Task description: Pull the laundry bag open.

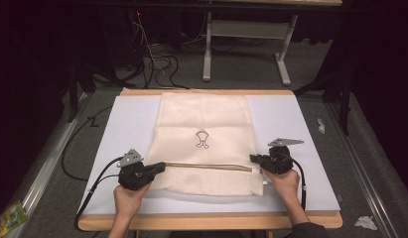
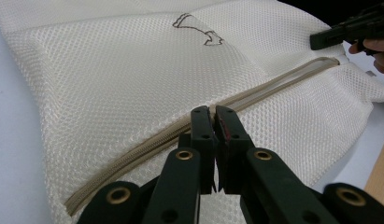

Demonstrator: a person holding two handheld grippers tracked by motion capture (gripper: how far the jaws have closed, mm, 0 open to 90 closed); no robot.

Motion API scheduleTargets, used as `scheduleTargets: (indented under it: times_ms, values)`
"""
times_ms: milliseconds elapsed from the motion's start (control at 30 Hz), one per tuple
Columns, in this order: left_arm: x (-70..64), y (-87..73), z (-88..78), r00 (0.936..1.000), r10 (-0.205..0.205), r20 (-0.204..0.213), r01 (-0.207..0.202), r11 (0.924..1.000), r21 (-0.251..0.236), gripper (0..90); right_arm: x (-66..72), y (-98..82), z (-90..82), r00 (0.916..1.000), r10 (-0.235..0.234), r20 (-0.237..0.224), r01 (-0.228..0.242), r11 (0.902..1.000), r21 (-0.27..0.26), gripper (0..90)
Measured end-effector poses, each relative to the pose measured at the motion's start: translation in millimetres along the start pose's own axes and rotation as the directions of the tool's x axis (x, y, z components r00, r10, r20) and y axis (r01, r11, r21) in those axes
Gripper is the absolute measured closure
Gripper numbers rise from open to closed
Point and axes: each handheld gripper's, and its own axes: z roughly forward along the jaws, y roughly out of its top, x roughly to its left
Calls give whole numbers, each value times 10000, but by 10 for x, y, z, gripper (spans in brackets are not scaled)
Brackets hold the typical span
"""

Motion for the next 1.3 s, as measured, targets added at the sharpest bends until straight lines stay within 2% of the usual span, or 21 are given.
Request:
scheduleTargets:
  times_ms: [200, 267, 467, 733, 867, 1067, 1300]
  values:
    - [4, 0, -3, 10000, -14, -36, 14, 10000, -77, 871, 9, 24, -14, 10000, -80, 8, 80, 10000, 20, 875]
    - [14, 0, -22, 9997, 32, -231, -34, 10000, -58, 871, 18, 33, -28, 9999, -133, 96, 133, 9999, 10, 875]
    - [56, -12, -76, 9994, -92, -341, 91, 10000, -26, 872, -11, 24, -35, 10000, -29, 55, 29, 10000, -81, 875]
    - [87, -9, -118, 9984, -72, -563, 63, 9998, -171, 871, -29, 24, -45, 9999, -5, 116, 7, 9999, -164, 875]
    - [119, -21, -131, 9981, -237, -562, 223, 9994, -264, 871, -37, 21, -72, 9998, -3, 181, 6, 9999, -146, 875]
    - [151, -45, -150, 9975, -251, -665, 235, 9994, -240, 872, -44, 22, -66, 9997, 95, 240, -91, 9998, -167, 875]
    - [157, -27, -161, 9975, -256, -665, 238, 9993, -272, 871, -34, 37, -95, 9998, -39, 198, 44, 9997, -232, 875]
